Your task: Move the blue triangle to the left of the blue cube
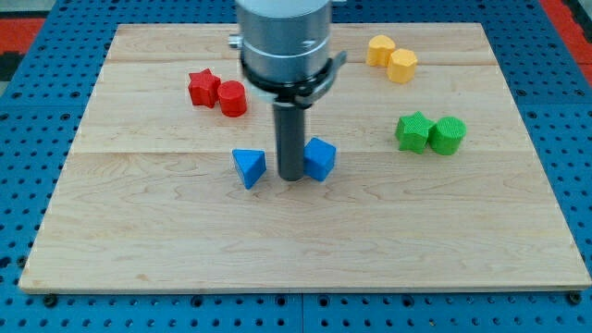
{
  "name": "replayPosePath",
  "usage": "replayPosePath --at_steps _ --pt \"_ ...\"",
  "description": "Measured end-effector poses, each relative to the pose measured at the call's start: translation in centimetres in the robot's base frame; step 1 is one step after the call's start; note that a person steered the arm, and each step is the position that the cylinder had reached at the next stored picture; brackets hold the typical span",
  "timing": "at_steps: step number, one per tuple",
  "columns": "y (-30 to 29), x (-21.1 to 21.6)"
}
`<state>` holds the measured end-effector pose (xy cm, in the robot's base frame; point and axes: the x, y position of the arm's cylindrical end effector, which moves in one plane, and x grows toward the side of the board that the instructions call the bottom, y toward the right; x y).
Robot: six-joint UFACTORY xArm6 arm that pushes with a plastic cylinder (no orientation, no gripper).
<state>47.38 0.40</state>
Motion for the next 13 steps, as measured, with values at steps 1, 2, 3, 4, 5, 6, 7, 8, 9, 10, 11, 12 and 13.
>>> replayPosePath --at_steps 1,2,3,4,5,6,7,8,9,10,11,12,13 --pt "3.6 -1.5" --pt "5.2 -2.8" --pt "5.8 -2.8" --pt "3.7 3.9" --pt "-3.9 3.6" --pt "-8.7 2.0" --pt "-9.5 -0.9" --pt "-9.6 -3.0" --pt "-15.0 -5.0" --pt "-13.1 -5.3" --pt "-9.2 -4.8" --pt "-7.7 -4.5" --pt "-2.7 -4.5"
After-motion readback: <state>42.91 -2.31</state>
